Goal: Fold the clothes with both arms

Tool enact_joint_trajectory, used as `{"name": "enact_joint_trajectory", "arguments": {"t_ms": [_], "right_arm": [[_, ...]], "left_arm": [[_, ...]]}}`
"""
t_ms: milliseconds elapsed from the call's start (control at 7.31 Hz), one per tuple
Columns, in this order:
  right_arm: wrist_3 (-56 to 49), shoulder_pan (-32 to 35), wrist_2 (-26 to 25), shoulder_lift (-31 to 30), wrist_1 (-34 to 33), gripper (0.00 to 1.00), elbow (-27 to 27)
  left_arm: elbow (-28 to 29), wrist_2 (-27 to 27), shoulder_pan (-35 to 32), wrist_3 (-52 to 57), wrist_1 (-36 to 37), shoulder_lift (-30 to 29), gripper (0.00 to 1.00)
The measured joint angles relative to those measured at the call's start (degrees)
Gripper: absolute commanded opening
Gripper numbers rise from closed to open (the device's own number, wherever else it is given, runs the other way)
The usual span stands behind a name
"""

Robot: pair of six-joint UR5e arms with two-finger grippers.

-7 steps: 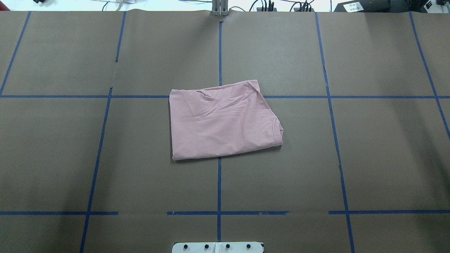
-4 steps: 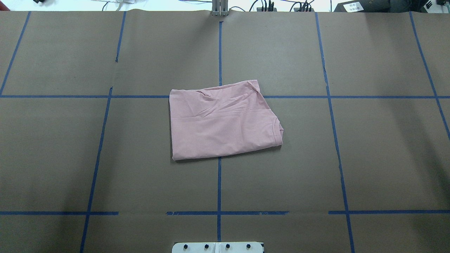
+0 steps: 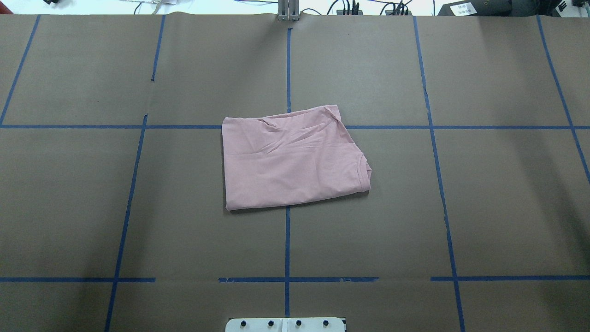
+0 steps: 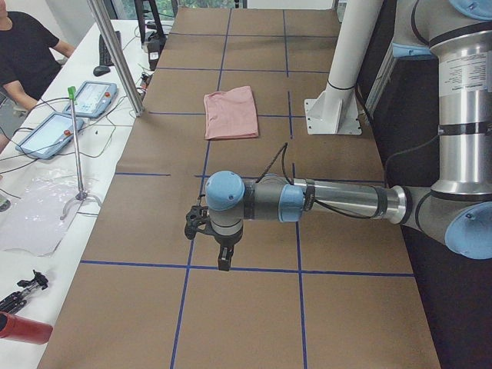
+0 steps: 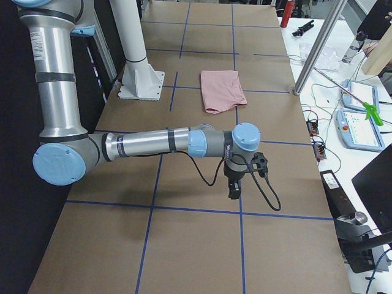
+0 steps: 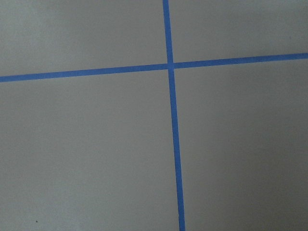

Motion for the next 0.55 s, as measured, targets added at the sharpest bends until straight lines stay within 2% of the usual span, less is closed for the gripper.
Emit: {"name": "enact_joint_trajectory", "arguments": {"t_ms": [547], "right_arm": [[0.01, 0.00, 0.36, -0.06, -0.06, 1.00, -0.17]], "left_arm": [[-1.15, 0.40, 0.12, -0.07, 2.61, 1.26, 1.00]]}}
